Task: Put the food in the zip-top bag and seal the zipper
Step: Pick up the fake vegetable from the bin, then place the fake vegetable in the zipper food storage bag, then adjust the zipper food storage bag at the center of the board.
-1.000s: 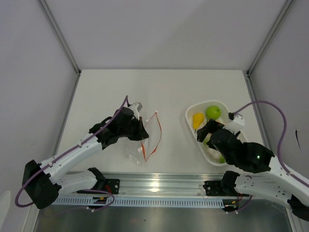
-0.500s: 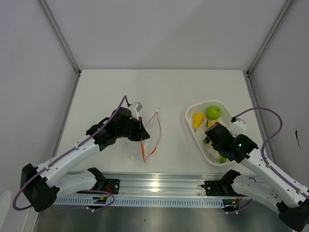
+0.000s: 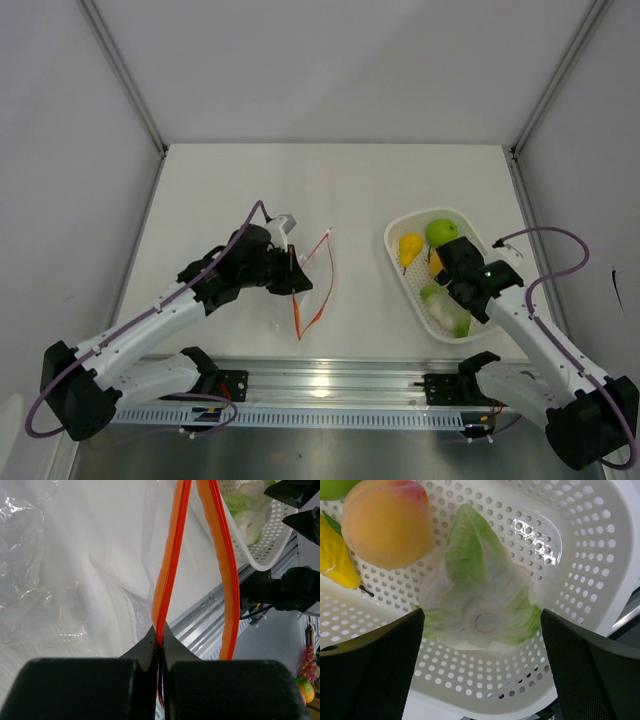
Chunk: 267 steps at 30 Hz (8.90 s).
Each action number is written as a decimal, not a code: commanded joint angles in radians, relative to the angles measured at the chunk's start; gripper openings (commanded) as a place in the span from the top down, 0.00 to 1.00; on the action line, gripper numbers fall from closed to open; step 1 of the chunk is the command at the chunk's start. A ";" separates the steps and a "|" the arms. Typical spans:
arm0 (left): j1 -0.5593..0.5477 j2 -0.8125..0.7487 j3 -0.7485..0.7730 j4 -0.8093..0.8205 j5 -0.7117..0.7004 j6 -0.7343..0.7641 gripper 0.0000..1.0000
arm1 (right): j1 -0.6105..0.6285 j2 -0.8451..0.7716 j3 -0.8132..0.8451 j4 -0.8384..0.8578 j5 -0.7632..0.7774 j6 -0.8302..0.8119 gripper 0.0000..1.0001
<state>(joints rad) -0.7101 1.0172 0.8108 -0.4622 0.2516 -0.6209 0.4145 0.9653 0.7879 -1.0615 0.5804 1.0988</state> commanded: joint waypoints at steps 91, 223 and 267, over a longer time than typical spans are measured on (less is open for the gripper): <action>0.015 0.054 0.065 0.111 0.129 -0.126 1.00 | 0.810 -0.085 -0.137 1.088 -0.140 -0.438 1.00; 0.012 -0.068 0.246 -0.046 0.155 -0.033 0.99 | 0.756 0.081 0.390 0.650 -0.171 -0.545 1.00; 0.149 0.007 0.125 0.008 0.262 0.010 0.99 | 0.549 -0.025 0.336 0.474 -0.140 -0.524 0.22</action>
<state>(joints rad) -0.5690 1.0241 0.9310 -0.5087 0.4915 -0.6201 0.9977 1.0233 1.0634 -0.5385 0.3523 0.5739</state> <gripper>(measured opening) 0.005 0.748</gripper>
